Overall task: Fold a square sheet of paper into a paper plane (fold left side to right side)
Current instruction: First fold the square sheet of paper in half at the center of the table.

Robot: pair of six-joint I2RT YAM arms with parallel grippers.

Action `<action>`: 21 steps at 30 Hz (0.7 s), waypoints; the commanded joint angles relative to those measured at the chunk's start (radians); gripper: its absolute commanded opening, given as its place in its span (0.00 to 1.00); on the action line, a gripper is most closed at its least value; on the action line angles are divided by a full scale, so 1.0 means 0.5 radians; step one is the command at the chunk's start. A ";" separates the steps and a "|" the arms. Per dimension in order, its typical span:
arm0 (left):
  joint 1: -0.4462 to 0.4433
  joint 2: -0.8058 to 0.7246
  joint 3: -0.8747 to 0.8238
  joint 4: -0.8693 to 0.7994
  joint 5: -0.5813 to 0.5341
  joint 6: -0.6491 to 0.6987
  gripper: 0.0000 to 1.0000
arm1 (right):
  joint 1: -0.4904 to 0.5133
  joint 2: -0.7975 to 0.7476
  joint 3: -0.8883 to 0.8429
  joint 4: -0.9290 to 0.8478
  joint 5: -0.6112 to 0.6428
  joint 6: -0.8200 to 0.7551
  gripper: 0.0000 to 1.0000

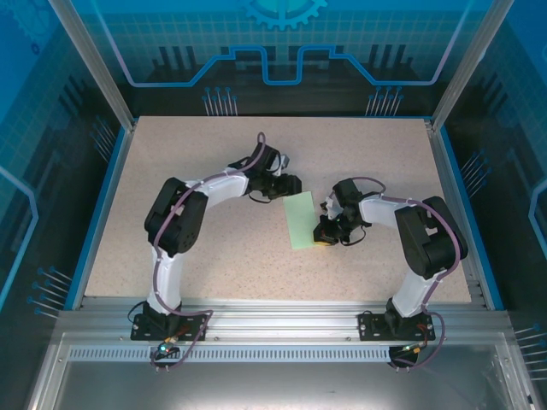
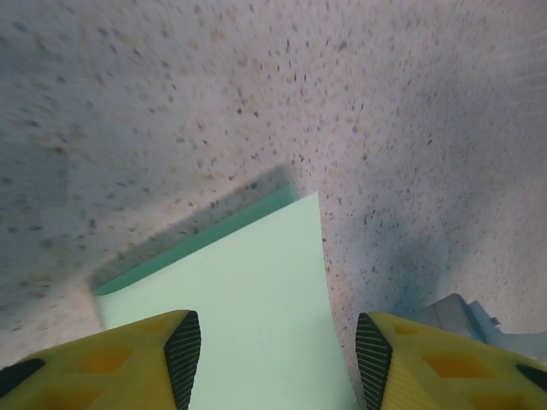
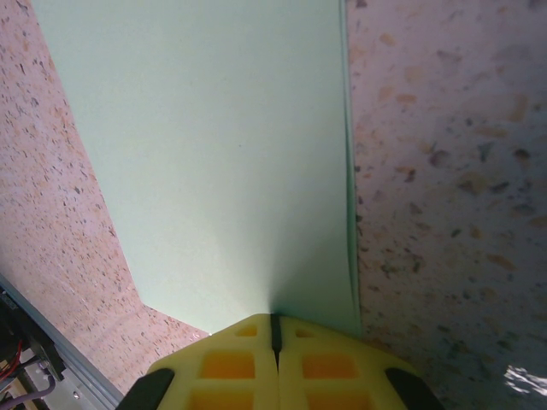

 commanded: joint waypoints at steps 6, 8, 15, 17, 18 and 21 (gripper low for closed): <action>-0.009 0.196 0.114 -0.074 -0.096 -0.009 0.55 | 0.034 0.147 -0.089 -0.161 0.338 0.003 0.05; -0.001 0.215 0.119 -0.099 -0.149 -0.019 0.55 | 0.033 0.146 -0.087 -0.164 0.340 0.000 0.05; 0.066 0.261 0.125 -0.119 -0.272 -0.108 0.55 | 0.032 0.148 -0.095 -0.164 0.336 0.000 0.05; 0.091 0.272 0.150 -0.135 -0.282 -0.111 0.55 | 0.031 0.145 -0.098 -0.155 0.316 0.004 0.05; 0.102 0.271 0.164 -0.150 -0.282 -0.103 0.55 | 0.036 0.142 -0.101 -0.150 0.306 0.004 0.05; 0.139 0.259 0.227 -0.214 -0.288 -0.061 0.56 | 0.045 0.122 -0.108 -0.115 0.251 0.017 0.05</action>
